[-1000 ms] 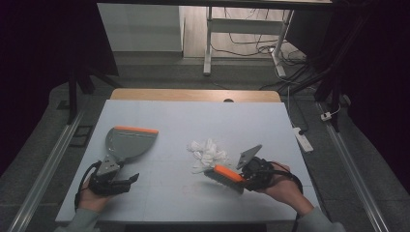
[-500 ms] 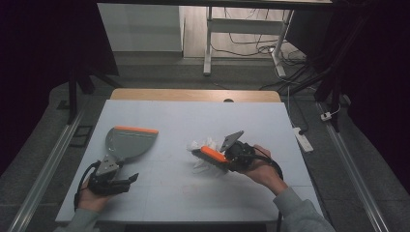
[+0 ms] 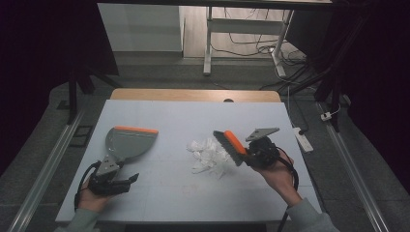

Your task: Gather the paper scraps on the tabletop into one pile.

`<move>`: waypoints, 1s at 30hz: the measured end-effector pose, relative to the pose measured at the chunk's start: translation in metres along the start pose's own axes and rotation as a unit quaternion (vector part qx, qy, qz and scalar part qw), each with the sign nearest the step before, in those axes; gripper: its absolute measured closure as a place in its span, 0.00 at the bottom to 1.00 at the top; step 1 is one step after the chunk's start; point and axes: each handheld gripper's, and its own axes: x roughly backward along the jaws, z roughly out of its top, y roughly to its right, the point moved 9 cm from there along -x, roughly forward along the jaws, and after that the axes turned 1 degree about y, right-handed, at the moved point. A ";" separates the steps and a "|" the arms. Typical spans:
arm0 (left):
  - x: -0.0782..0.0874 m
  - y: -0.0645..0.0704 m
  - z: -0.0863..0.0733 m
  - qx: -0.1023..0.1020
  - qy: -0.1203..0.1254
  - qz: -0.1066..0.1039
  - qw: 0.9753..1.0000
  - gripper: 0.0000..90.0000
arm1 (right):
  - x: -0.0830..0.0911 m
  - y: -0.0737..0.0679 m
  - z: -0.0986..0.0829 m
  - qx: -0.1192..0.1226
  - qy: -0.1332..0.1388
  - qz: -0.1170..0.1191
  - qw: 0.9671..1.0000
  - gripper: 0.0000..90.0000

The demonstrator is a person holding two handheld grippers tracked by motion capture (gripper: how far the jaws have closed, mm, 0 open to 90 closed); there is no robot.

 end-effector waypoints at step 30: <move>0.000 0.000 -0.001 0.000 -0.002 0.002 1.000 0.32 | -0.007 0.007 0.005 -0.116 0.066 0.015 0.991 0.78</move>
